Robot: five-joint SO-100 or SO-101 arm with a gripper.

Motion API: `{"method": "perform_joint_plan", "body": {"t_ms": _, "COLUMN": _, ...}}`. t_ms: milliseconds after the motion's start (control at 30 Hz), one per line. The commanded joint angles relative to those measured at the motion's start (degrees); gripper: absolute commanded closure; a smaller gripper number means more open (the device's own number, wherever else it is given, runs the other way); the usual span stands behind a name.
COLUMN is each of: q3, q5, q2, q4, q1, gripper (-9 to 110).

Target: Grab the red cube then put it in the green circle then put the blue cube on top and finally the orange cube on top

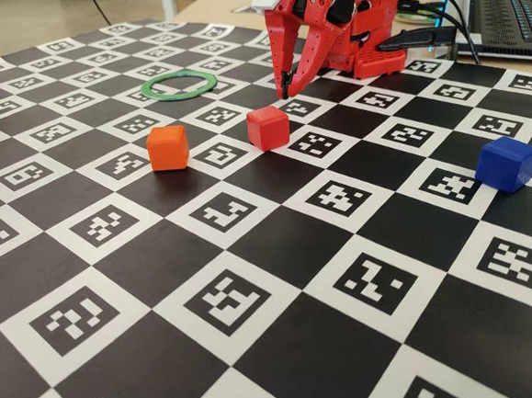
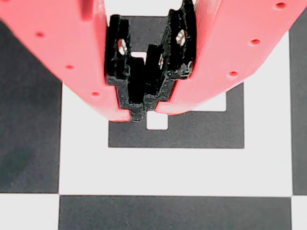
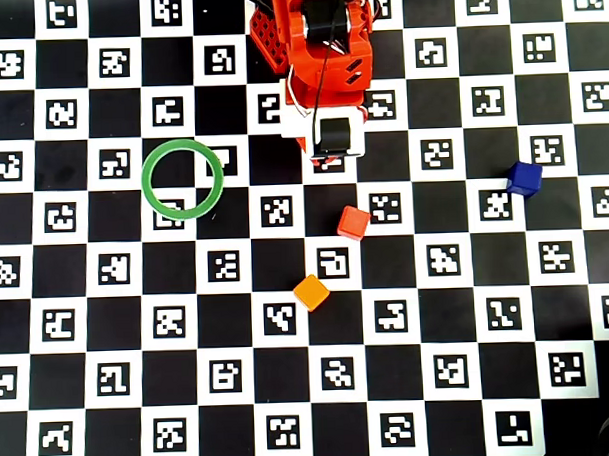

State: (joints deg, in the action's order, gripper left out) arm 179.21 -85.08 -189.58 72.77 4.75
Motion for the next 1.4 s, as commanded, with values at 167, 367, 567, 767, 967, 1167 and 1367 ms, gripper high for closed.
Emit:
{"method": "perform_joint_plan", "body": {"t_ms": 167, "q3": -8.8, "q5": 12.7, "q2": 9.8, "q4": -0.8, "q1": -1.6, "gripper": 108}}
{"method": "perform_joint_plan", "body": {"t_ms": 367, "q3": -42.0, "q5": 39.2, "q2": 31.5, "q4": 6.2, "q1": -4.7, "gripper": 108}}
{"method": "perform_joint_plan", "body": {"t_ms": 567, "q3": -64.2, "q5": 60.2, "q2": 47.5, "q4": 15.5, "q1": -5.3, "gripper": 108}}
{"method": "perform_joint_plan", "body": {"t_ms": 767, "q3": -73.2, "q5": 74.2, "q2": 57.2, "q4": 20.2, "q1": -1.8, "gripper": 106}}
{"method": "perform_joint_plan", "body": {"t_ms": 967, "q3": -82.4, "q5": 88.3, "q2": 65.8, "q4": 22.9, "q1": 0.4, "gripper": 95}}
{"method": "perform_joint_plan", "body": {"t_ms": 1167, "q3": -87.0, "q5": 99.4, "q2": 73.3, "q4": 22.8, "q1": 0.7, "gripper": 70}}
{"method": "perform_joint_plan", "body": {"t_ms": 1367, "q3": -82.7, "q5": 101.2, "q2": 78.8, "q4": 17.3, "q1": 1.4, "gripper": 66}}
